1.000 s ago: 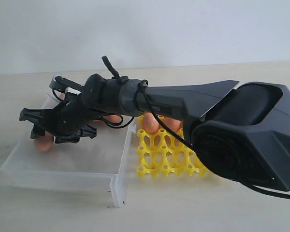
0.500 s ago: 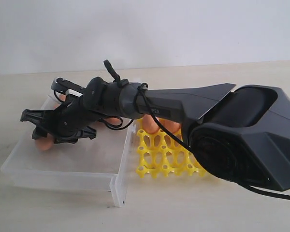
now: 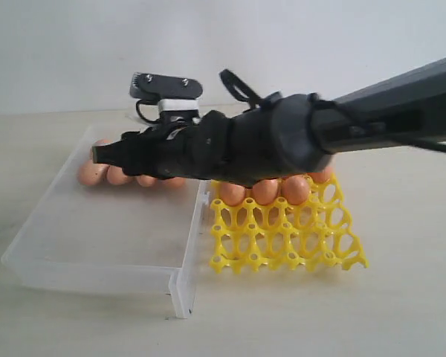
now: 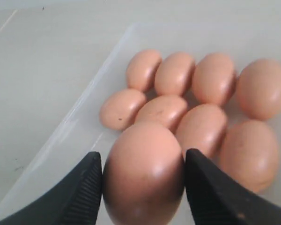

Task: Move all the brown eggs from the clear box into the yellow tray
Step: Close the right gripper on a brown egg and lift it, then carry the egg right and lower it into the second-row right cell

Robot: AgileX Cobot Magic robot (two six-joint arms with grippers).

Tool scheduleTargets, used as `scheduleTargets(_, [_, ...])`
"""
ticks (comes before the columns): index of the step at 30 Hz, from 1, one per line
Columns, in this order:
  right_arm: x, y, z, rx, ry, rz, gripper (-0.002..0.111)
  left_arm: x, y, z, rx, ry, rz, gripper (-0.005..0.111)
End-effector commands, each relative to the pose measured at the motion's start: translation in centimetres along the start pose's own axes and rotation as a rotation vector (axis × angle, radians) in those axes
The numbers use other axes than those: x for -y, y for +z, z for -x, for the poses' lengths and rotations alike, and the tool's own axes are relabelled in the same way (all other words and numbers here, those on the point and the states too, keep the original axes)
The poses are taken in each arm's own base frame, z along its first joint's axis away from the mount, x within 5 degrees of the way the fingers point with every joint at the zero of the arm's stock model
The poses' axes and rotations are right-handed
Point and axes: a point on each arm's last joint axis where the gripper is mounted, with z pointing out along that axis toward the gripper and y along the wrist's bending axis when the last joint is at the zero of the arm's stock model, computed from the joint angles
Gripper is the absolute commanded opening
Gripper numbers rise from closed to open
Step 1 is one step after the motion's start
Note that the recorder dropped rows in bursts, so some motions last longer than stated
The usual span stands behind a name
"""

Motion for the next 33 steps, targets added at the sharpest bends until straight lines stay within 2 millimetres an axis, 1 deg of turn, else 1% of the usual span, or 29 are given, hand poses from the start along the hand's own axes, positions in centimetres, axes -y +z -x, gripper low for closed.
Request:
scheduleTargets(1, [0.3,-7.5,2.7,0.226,-0.214,-0.053,0.000,0.0,0.0,0.2,0.013,-0.006,-0.006,0.000])
scheduleTargets(2, [0.6,-9.5,3.0,0.253,-0.304,-0.069,0.000,0.0,0.0,0.2,0.013,-0.006,-0.006,0.000])
scheduleTargets(3, [0.8,-11.0,3.3,0.277,-0.360,-0.082,0.000,0.0,0.0,0.2,0.013,-0.006,-0.006,0.000])
scheduleTargets(4, [1.4,-12.9,3.6,0.317,-0.397,-0.114,0.000,0.0,0.0,0.2,0.013,-0.006,-0.006,0.000])
scheduleTargets(5, [2.2,-13.6,3.3,0.323,-0.397,-0.144,0.000,0.0,0.0,0.2,0.013,-0.006,-0.006,0.000])
scheduleTargets(6, [4.0,-14.6,2.9,0.330,-0.369,-0.207,0.000,0.0,0.0,0.2,0.013,-0.006,-0.006,0.000])
scheduleTargets(7, [5.3,-14.8,2.7,0.320,-0.352,-0.247,0.000,0.0,0.0,0.2,0.013,-0.006,-0.006,0.000])
scheduleTargets(8, [7.1,-15.0,2.0,0.291,-0.332,-0.297,0.000,0.0,0.0,0.2,0.013,-0.006,-0.006,0.000])
scheduleTargets(11, [9.9,-15.2,1.6,0.249,-0.301,-0.362,0.000,0.0,0.0,0.2,0.013,-0.006,-0.006,0.000])
scheduleTargets(13, [11.6,-15.4,1.8,0.209,-0.277,-0.383,0.000,0.0,0.0,0.2,0.013,-0.006,-0.006,0.000])
scheduleTargets(19, [14.9,-15.0,1.0,0.075,-0.226,-0.402,0.000,0.0,0.0,0.2,0.013,-0.006,-0.006,0.000])
scheduleTargets(26, [17.3,-13.6,-0.7,-0.042,-0.186,-0.427,0.000,0.0,0.0,0.2,0.013,-0.006,-0.006,0.000])
scheduleTargets(33, [18.0,-12.0,-1.6,-0.089,-0.190,-0.432,0.000,0.0,0.0,0.2,0.013,-0.006,-0.006,0.000])
